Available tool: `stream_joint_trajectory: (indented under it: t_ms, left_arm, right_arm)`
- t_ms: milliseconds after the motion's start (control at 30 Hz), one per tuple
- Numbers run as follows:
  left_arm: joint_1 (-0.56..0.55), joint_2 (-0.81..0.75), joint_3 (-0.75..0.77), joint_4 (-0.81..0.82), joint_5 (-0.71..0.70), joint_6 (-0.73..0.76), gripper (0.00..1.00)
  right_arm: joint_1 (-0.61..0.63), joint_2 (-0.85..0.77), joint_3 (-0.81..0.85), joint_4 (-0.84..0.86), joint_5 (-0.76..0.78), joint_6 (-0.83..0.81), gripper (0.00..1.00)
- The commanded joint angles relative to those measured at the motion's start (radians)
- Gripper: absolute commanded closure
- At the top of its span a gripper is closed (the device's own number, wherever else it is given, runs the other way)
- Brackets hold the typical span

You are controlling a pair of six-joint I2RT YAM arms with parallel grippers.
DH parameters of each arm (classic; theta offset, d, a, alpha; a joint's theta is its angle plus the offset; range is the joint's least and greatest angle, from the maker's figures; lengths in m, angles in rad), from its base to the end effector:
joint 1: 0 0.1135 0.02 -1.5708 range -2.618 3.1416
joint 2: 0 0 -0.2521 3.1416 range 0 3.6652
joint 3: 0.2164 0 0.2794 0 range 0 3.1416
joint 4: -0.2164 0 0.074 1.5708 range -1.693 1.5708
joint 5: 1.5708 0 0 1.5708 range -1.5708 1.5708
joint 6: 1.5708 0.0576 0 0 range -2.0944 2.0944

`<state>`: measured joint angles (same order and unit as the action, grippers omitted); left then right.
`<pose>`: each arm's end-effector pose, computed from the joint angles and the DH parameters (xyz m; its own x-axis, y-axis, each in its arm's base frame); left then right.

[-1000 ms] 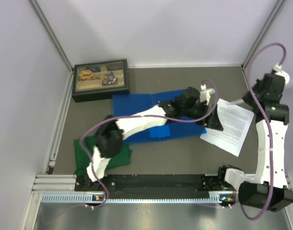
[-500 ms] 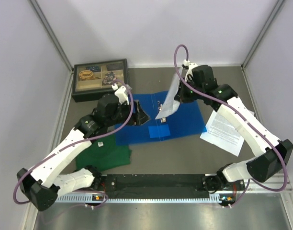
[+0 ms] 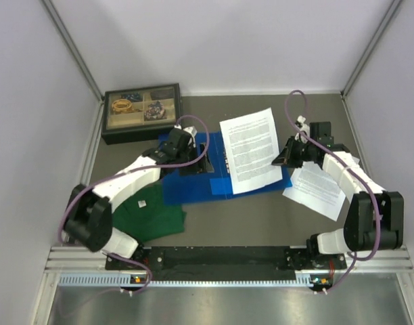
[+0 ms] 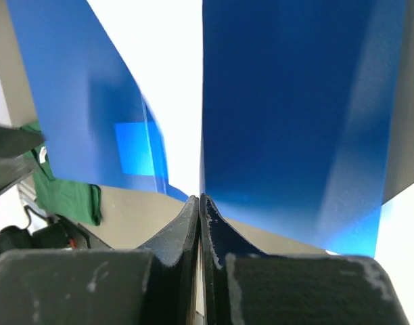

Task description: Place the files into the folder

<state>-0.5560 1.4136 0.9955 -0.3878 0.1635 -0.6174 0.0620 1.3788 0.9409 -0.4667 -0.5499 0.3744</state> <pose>0.2880 -0.1900 0.2121 -0.8566 -0.1402 -0.4966 0.1479 0.8553 -0.4966 0.3181 0.0499 0.2028 -0.8675 0.2586 -0.4249 -0.0622 0.7912 0.6084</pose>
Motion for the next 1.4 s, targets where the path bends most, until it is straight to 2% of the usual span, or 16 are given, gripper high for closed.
stream_joint_trajectory:
  t_ms: [0,267,567,900,1033,1367]
  left_arm:
    - [0.025,0.146,0.098,0.041,0.03,-0.015,0.25]
    - [0.054,0.232,0.059,0.076,-0.01,-0.018,0.24]
    - [0.068,0.249,0.045,0.095,0.004,0.001,0.25]
    - [0.07,0.252,0.037,0.098,0.024,0.018,0.25]
    - [0.068,0.255,0.037,0.096,0.025,0.027,0.25]
    - [0.068,0.274,0.048,0.093,0.051,0.039,0.26]
  right_arm:
    - [-0.057,0.034,-0.037,0.138,-0.113,-0.023,1.0]
    - [-0.059,0.072,-0.063,0.114,-0.064,-0.084,1.0]
    - [-0.057,0.123,-0.062,0.143,-0.143,-0.147,1.0]
    - [-0.047,0.215,0.028,0.088,-0.122,-0.239,1.0]
    - [-0.034,0.241,0.081,0.042,-0.068,-0.285,1.0]
    - [-0.027,0.285,0.183,-0.067,-0.12,-0.399,1.0]
